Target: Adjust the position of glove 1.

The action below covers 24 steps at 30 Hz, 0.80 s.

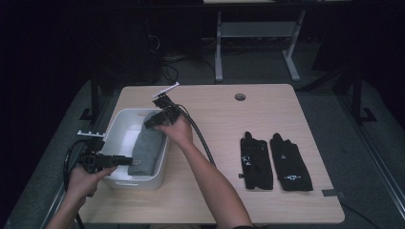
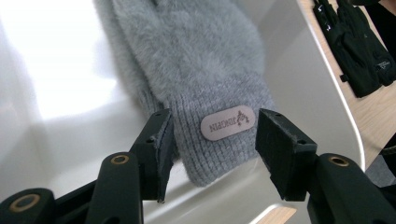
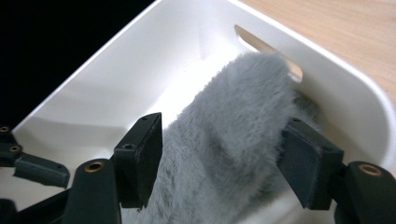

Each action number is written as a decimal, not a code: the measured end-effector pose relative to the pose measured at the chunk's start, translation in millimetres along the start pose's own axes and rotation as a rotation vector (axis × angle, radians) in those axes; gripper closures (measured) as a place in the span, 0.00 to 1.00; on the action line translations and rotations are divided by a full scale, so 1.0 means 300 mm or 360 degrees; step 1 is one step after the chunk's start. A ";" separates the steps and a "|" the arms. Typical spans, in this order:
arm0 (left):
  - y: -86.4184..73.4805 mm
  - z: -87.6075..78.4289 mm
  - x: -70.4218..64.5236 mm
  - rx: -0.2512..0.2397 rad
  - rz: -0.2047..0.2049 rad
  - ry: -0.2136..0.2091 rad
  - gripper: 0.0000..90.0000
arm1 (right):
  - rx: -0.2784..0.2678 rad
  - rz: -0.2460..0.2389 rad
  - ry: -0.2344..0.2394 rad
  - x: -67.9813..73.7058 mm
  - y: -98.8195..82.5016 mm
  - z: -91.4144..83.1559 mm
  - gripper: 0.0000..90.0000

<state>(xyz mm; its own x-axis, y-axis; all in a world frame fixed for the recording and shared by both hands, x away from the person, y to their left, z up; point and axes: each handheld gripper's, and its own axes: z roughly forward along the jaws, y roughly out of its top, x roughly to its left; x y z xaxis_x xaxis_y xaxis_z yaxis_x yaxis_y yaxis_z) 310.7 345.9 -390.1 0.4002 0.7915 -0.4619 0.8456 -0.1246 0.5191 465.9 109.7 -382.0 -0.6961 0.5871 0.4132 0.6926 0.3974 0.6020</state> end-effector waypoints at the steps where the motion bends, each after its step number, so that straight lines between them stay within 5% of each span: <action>1: 0.001 0.000 -0.005 -0.0010 0.0004 0.0004 0.51 | 0.0000 0.0000 0.0000 0.000 0.000 0.000 0.37; 24: 0.058 -0.025 -0.140 -0.0112 0.0196 0.0025 0.42 | -0.0123 -0.0097 -0.0002 -0.010 -0.007 -0.207 0.35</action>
<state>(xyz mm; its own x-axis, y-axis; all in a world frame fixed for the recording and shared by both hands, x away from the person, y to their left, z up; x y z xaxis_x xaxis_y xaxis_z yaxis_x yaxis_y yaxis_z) 305.9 315.1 -356.4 0.4937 0.7819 -0.3806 0.7633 -0.1799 0.6205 454.9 63.3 -342.3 -0.7360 0.5647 0.3734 0.6324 0.3765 0.6770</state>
